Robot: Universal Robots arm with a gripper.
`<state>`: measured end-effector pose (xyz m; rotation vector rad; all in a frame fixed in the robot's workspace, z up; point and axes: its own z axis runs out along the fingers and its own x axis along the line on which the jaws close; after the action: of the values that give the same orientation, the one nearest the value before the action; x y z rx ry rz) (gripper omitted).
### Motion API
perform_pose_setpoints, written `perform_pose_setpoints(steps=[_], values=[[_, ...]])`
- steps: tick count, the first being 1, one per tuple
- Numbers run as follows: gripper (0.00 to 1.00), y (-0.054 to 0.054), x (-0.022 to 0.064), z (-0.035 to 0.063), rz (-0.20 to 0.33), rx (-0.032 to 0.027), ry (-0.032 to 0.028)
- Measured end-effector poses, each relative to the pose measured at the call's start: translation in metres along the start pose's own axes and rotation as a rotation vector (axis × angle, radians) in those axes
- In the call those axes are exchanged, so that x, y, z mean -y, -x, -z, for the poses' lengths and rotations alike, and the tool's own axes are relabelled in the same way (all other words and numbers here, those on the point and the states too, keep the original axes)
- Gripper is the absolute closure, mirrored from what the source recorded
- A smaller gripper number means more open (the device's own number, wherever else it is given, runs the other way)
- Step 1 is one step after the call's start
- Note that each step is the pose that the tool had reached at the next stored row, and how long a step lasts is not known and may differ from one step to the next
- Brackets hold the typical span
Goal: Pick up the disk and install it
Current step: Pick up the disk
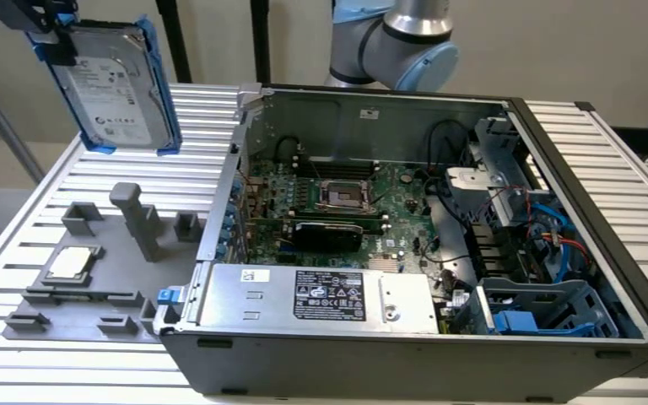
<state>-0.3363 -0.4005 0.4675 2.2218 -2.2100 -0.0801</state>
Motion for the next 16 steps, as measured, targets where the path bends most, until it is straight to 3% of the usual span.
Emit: perform_pose_setpoints(steps=[8, 16], values=[[0.67, -0.009, 0.0320, 0.0357, 0.000, 0.0020, 0.0058], [0.67, -0.025, 0.0674, 0.0457, 0.000, 0.0028, 0.0059]])
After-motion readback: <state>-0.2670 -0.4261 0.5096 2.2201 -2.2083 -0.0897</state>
